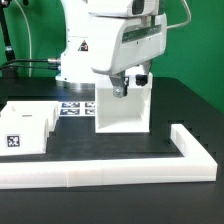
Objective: Assemble drawer
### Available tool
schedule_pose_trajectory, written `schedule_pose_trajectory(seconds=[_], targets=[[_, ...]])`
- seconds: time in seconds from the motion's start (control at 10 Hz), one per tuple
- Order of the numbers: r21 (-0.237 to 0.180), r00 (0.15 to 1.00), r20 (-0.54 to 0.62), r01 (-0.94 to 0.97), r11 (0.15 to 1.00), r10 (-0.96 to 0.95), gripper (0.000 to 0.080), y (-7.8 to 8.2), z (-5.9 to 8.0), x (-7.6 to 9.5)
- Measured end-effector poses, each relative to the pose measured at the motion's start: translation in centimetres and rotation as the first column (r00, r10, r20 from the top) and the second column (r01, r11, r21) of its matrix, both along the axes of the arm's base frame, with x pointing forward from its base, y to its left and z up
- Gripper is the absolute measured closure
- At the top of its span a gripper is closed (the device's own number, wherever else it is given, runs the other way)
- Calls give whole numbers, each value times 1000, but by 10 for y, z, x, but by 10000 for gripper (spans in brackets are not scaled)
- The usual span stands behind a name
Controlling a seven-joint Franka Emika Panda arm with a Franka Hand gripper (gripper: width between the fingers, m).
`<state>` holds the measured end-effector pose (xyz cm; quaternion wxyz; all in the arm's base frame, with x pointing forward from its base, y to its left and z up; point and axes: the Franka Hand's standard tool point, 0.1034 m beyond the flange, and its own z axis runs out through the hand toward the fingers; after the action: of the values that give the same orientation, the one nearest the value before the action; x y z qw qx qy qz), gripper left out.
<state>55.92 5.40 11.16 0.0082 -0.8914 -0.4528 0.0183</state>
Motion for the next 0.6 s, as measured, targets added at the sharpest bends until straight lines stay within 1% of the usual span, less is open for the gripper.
schedule_pose_trajectory(seconds=[0.6], targets=[[0,1000,0,0,1000,0,150,0,0,0]])
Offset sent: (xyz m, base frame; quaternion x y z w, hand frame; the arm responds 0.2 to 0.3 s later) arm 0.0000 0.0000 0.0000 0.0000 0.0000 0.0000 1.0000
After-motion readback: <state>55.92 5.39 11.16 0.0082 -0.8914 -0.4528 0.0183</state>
